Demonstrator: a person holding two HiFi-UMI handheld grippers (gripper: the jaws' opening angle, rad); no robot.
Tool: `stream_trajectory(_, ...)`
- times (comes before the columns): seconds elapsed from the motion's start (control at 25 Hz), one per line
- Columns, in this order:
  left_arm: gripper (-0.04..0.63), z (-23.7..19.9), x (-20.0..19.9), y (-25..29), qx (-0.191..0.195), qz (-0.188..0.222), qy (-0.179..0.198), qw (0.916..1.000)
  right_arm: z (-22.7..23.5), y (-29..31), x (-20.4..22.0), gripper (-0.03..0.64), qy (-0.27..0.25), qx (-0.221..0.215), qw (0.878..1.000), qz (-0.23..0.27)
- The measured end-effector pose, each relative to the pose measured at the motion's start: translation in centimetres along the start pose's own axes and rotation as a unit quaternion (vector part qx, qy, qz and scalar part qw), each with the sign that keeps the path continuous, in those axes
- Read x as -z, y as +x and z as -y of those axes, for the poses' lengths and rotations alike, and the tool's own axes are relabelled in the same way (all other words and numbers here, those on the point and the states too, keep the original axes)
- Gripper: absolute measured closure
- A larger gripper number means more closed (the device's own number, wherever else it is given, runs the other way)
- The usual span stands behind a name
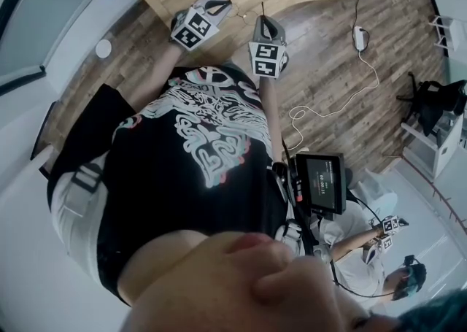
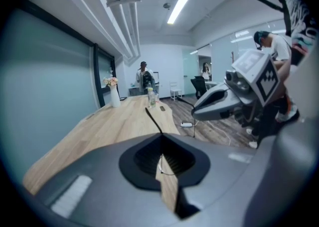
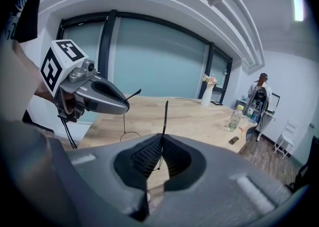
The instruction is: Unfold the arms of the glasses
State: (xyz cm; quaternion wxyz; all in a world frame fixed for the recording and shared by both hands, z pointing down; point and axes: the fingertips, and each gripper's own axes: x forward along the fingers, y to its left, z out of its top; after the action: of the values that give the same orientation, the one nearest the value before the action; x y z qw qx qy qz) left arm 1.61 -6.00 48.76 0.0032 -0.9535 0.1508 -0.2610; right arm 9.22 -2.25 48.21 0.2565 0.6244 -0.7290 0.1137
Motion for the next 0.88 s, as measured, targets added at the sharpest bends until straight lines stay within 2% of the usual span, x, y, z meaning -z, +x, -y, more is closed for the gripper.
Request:
stream_trajectory(0.28,0.603,0.3,1.4,0.3,0.000,-0.003,0.003,1.0000,-0.4,0.0,0.8,0.614,0.006,0.001,1.000,0.001)
stream_trajectory(0.6,0.603,0.5,1.2,0.6,0.001,0.006,-0.002,1.0000,-0.2,-0.2,0.8,0.614,0.005,0.002,1.000,0.001)
stream_trajectory(0.88,0.603,1.5,1.3,0.3,-0.003,-0.006,0.002,1.0000,-0.3,-1.0,0.7,0.614,-0.008,0.003,1.000,0.007)
